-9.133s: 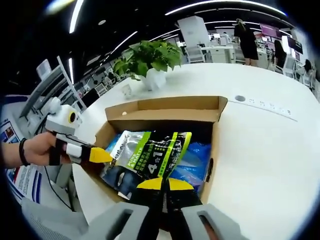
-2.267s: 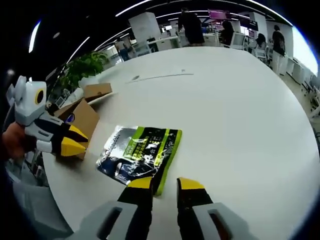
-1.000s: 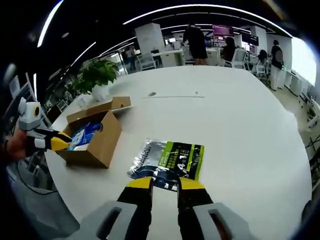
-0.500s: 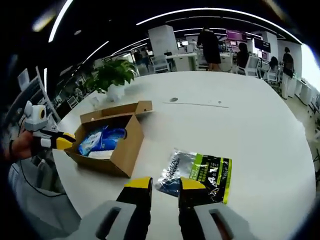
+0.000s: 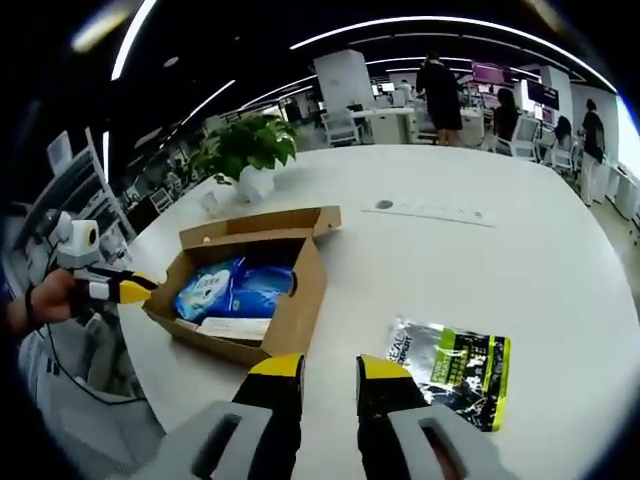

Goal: Operate the shoe box by opening the lid, removing the specified soft item, and placing it in the target area until the item is outside and the box remains undamaged.

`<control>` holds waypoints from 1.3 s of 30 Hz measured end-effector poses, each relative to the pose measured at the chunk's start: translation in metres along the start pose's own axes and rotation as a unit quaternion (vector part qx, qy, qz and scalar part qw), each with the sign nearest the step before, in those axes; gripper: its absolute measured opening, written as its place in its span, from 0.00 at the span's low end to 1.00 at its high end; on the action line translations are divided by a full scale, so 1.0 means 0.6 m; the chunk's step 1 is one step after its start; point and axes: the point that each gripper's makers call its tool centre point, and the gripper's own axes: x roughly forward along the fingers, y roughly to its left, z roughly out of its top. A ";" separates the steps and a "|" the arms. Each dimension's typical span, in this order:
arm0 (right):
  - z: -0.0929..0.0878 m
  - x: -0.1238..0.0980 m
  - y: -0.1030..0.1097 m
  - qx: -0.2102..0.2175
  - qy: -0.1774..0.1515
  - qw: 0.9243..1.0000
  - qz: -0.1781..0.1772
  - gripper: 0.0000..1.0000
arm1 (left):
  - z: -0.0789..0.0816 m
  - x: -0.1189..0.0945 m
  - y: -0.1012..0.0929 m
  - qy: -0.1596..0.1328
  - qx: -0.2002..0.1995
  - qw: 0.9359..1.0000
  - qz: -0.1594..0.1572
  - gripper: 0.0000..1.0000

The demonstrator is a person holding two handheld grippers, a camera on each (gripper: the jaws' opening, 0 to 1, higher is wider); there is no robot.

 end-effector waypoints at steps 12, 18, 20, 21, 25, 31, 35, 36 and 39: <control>0.046 0.034 0.053 -0.021 -0.015 0.999 0.025 0.16 | -0.003 -0.026 0.044 -0.008 -0.009 1.000 0.013 0.26; 0.068 0.052 0.076 -0.029 -0.020 0.999 0.039 0.16 | -0.010 -0.036 0.060 -0.009 -0.014 1.000 0.017 0.27; 0.075 0.058 0.085 -0.033 -0.021 0.998 0.044 0.16 | -0.011 -0.040 0.066 -0.011 -0.017 1.000 0.020 0.27; 0.077 0.062 0.087 -0.035 -0.020 0.998 0.046 0.16 | -0.011 -0.042 0.068 -0.012 -0.018 1.000 0.020 0.27; 0.085 0.076 0.106 -0.045 -0.018 0.997 0.057 0.16 | -0.014 -0.050 0.079 -0.013 -0.018 0.999 0.024 0.29; 0.090 0.098 0.139 -0.054 -0.011 0.996 0.074 0.16 | -0.018 -0.063 0.099 -0.017 -0.026 0.999 0.033 0.31; 0.097 0.113 0.155 -0.064 -0.007 0.995 0.082 0.16 | -0.025 -0.069 0.109 -0.017 -0.030 0.999 0.037 0.31; 0.099 0.116 0.158 -0.064 -0.007 0.994 0.084 0.16 | -0.026 -0.071 0.111 -0.017 -0.031 0.999 0.038 0.32; 0.107 0.126 0.168 -0.069 -0.005 0.993 0.091 0.16 | -0.031 -0.078 0.118 -0.018 -0.035 0.998 0.042 0.32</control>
